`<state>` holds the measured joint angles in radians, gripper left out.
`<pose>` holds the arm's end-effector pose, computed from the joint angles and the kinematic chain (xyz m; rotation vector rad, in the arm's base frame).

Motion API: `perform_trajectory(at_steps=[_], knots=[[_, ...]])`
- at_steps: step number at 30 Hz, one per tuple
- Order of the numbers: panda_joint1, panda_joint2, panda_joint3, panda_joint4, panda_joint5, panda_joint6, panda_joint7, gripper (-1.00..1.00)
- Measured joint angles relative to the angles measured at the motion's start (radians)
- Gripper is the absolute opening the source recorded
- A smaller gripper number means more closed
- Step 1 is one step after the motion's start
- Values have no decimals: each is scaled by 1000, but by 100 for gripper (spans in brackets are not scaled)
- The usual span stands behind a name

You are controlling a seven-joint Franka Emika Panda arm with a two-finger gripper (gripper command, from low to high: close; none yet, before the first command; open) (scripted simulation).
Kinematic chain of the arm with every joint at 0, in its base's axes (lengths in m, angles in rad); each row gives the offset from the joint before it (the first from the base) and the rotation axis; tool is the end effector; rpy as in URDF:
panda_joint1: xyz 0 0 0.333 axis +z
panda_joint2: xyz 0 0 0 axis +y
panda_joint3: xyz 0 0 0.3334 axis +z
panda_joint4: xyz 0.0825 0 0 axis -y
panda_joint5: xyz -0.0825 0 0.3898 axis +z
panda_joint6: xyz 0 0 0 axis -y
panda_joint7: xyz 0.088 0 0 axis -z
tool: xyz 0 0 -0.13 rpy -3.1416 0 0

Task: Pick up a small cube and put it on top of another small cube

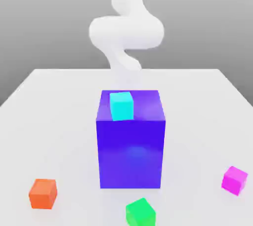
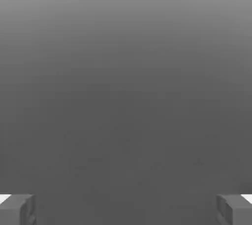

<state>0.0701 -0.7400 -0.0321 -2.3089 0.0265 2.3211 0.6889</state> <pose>0.3788 0.0109 0.6831 -2.5229 0.8662 -0.9595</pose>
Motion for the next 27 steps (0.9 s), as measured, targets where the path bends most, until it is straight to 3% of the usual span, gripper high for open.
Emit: perform_trajectory(at_steps=[16,27], knots=[[404,390,-158,-55,189,128,-728,0],[562,652,-135,-92,293,215,-1206,0]])
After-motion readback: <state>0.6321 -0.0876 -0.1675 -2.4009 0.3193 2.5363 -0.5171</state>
